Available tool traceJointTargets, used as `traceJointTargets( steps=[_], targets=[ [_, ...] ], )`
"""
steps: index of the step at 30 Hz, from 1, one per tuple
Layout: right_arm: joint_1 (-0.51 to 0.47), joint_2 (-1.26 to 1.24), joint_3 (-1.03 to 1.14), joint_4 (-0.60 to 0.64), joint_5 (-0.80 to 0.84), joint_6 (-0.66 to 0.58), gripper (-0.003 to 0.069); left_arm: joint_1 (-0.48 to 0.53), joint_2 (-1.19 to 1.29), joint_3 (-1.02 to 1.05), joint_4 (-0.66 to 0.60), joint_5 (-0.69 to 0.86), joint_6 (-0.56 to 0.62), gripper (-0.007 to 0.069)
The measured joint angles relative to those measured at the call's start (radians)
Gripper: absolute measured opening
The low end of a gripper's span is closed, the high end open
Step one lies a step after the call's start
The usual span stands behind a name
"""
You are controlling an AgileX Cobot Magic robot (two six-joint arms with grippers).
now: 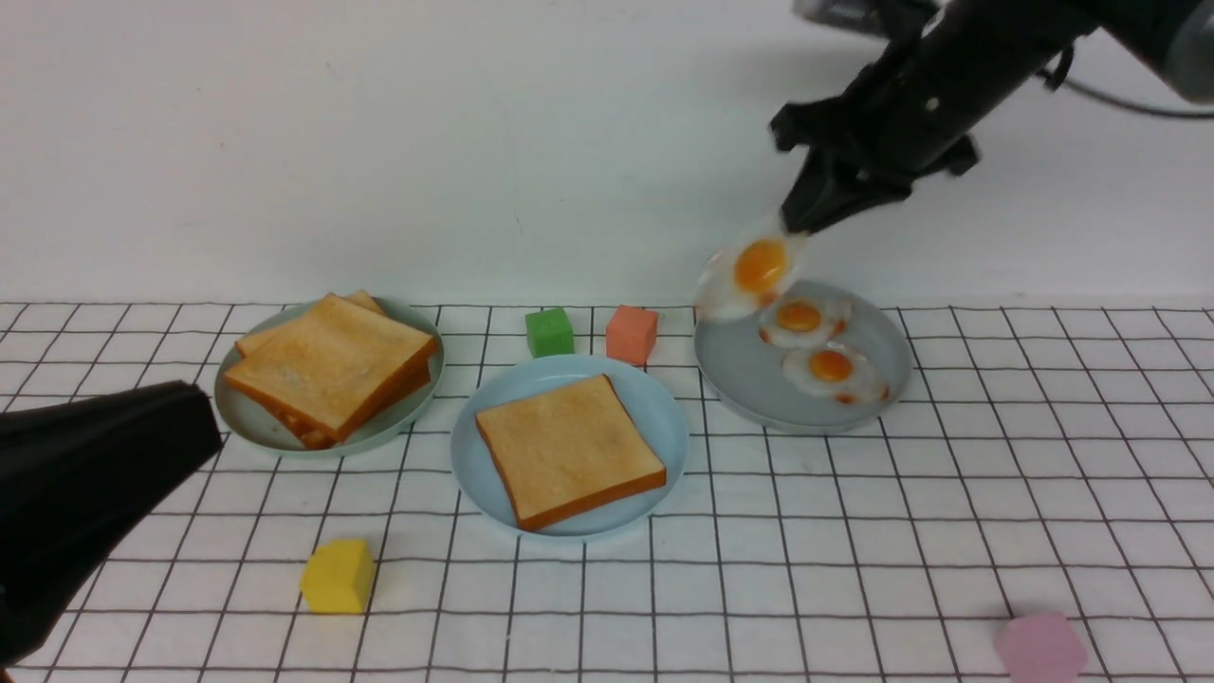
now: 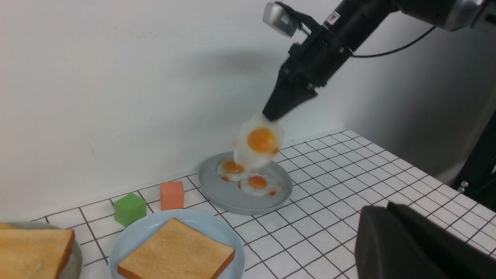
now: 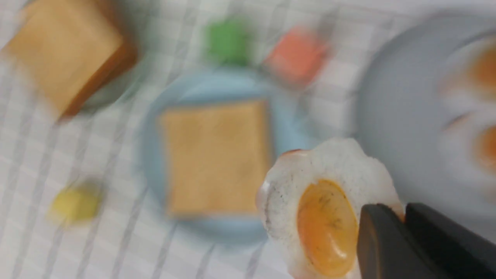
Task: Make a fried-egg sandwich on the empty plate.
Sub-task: Use the right arm to place the fried egg on the slice of bread in the middle, then use the left arm to grab a slice of bread
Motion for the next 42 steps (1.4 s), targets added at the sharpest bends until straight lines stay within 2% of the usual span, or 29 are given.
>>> traceJointTargets(
  steps=[2, 6, 14, 25, 27, 28, 29, 30, 31, 32, 35, 37, 39, 41, 42],
  targets=[
    [0.027, -0.017, 0.065, 0.038, -0.017, -0.029, 0.0076, 0.000, 0.000, 0.000, 0.002, 0.000, 0.000, 0.0020],
    [0.093, -0.011, 0.227, 0.114, -0.187, -0.075, 0.0076, 0.000, 0.000, 0.000, 0.002, 0.003, 0.000, 0.0021],
    [0.130, 0.078, 0.283, 0.292, -0.375, -0.170, 0.0076, 0.000, 0.000, 0.000, 0.003, 0.041, 0.000, 0.0027],
    [0.130, 0.151, 0.284, 0.332, -0.451, -0.183, 0.0085, 0.000, 0.000, 0.000, 0.008, 0.046, 0.000, 0.0030],
    [0.130, 0.160, 0.284, 0.336, -0.467, -0.183, 0.0129, 0.000, 0.000, 0.000, 0.010, 0.047, 0.000, 0.0033],
    [0.130, 0.163, 0.284, 0.336, -0.471, -0.183, 0.0178, 0.000, 0.000, 0.000, 0.010, 0.048, 0.000, 0.0034],
    [0.130, 0.163, 0.284, 0.336, -0.471, -0.183, 0.0187, 0.000, 0.000, 0.000, 0.010, 0.049, 0.000, 0.0034],
    [0.130, 0.164, 0.284, 0.336, -0.471, -0.183, 0.0281, 0.000, 0.000, 0.000, 0.010, 0.055, 0.000, 0.0036],
    [0.130, 0.164, 0.284, 0.336, -0.471, -0.183, 0.0293, 0.000, 0.000, 0.000, 0.010, 0.055, 0.000, 0.0036],
    [0.129, 0.162, 0.284, 0.334, -0.469, -0.183, 0.0370, 0.000, 0.000, 0.000, 0.010, 0.063, 0.000, 0.0039],
    [0.115, 0.140, 0.278, 0.299, -0.437, -0.183, 0.0497, 0.000, 0.000, 0.000, 0.010, 0.099, 0.000, 0.0039],
    [0.091, 0.094, 0.275, 0.239, -0.387, -0.165, 0.0531, 0.000, 0.007, 0.000, 0.010, 0.135, -0.006, 0.0039],
    [0.076, 0.063, 0.275, 0.187, -0.355, -0.138, 0.0531, 0.000, 0.016, 0.000, 0.010, 0.151, -0.019, 0.0039],
    [0.050, -0.046, 0.274, 0.035, -0.233, -0.059, 0.0477, 0.000, 0.080, 0.000, 0.014, 0.183, -0.080, 0.0039],
    [0.050, -0.046, 0.274, 0.035, -0.233, -0.059, 0.0477, 0.000, 0.086, 0.000, 0.015, 0.183, -0.085, 0.0039]
  ],
)
